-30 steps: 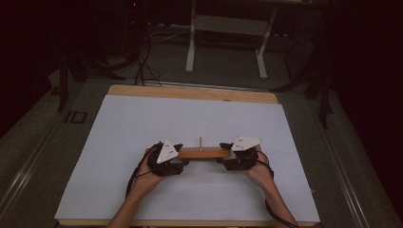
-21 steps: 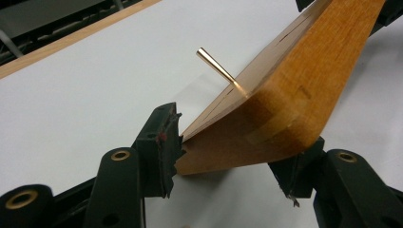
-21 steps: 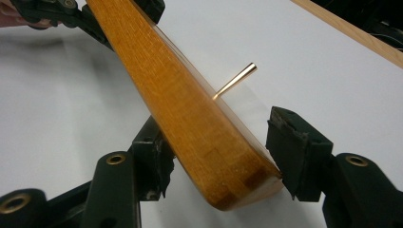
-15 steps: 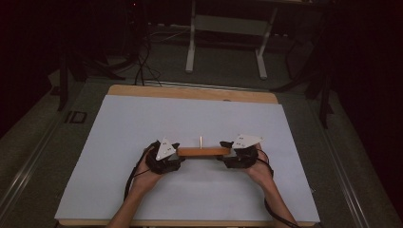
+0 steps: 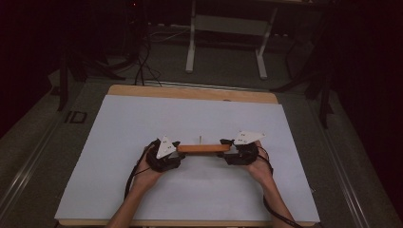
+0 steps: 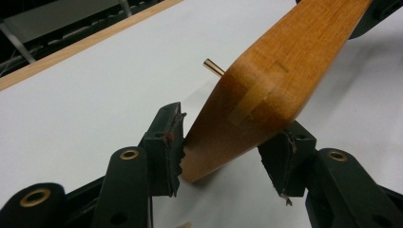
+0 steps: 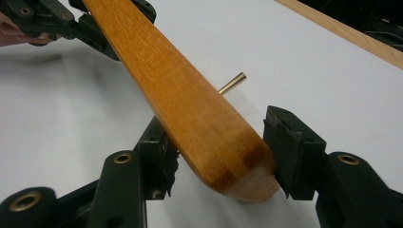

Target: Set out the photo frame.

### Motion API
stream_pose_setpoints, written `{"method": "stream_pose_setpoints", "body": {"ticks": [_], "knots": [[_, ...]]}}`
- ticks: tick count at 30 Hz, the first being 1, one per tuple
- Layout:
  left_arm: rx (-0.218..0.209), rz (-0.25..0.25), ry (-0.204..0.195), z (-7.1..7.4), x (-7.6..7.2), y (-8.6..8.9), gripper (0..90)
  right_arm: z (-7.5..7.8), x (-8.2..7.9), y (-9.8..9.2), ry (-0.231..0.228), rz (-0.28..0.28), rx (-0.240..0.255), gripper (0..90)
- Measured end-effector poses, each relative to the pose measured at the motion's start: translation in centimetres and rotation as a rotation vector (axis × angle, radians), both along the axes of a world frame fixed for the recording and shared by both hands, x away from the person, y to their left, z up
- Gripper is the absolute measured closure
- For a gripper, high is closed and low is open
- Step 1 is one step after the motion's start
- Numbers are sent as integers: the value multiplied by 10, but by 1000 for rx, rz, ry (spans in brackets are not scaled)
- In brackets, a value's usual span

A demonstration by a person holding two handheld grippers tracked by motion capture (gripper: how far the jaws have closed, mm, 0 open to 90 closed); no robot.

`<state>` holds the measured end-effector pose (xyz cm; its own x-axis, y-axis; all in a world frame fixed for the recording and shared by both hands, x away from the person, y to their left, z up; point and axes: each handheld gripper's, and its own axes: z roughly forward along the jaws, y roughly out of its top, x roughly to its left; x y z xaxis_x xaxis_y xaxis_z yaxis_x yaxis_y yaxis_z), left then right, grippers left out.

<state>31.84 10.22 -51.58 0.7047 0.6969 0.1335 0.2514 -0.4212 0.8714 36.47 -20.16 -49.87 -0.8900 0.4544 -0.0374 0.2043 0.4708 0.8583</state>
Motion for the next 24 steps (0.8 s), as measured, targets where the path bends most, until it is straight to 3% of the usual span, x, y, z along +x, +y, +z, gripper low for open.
{"method": "stream_pose_setpoints", "body": {"ticks": [9, 16, 24], "knots": [[7, 3, -1, 1, 3, 0, 529, -2, 2, -2, 0, -10, 25, 471], [29, 3, -15, 1, 3, -2, 526, 0, 1, -5, -3, 2, 8, 499], [62, 35, -60, 3, 0, -2, 551, 0, -1, -5, -10, -10, 23, 518]]}}
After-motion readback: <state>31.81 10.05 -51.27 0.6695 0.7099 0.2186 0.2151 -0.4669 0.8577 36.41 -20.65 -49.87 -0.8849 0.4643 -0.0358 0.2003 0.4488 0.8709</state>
